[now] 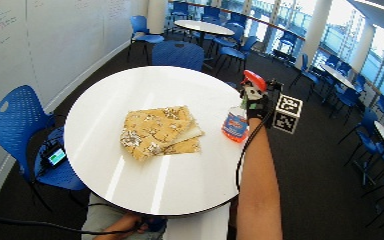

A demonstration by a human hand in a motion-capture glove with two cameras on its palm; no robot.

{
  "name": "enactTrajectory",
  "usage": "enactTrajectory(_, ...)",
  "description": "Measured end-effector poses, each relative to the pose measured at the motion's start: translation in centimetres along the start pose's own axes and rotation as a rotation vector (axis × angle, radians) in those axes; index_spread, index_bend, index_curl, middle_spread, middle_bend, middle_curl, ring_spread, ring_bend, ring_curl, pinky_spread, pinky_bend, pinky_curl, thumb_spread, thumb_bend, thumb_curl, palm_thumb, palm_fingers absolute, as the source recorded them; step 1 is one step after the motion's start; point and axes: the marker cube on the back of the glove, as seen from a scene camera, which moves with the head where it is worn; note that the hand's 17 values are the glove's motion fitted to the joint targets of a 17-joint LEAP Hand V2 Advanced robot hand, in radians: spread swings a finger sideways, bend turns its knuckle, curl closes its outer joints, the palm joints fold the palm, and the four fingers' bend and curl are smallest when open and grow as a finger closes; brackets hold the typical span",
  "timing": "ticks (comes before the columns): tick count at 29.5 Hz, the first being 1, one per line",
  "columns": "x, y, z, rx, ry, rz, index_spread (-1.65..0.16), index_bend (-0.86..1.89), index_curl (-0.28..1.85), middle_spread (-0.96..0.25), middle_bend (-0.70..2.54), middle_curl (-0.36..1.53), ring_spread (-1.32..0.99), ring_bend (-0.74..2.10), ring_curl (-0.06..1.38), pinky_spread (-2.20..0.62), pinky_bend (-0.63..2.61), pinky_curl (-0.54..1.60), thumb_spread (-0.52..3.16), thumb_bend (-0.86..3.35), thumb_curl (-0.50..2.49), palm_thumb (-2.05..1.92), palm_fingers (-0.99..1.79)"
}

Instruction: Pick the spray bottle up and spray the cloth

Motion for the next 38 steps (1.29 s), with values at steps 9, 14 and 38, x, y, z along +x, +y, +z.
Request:
enactTrajectory(9,0.0,0.0,-0.2,0.023,0.023,0.031,-0.29,0.26,0.51,-0.24,0.49,0.49,-0.24,0.57,0.45,-0.26,0.39,0.35,0.44,-0.03,0.68,0.88,1.39)
enactTrajectory(14,-0.2,0.0,-0.1,0.042,0.029,0.031,-0.30,0.24,0.51,-0.24,0.51,0.49,-0.24,0.58,0.45,-0.28,0.41,0.36,0.41,-0.03,0.70,0.89,1.38)
enactTrajectory(38,-2.3,-0.7,0.8,-0.015,0.040,0.010,-0.31,0.24,0.53,-0.24,0.57,0.51,-0.24,0.65,0.46,-0.31,0.39,0.37,0.34,-0.03,0.76,0.92,1.39)
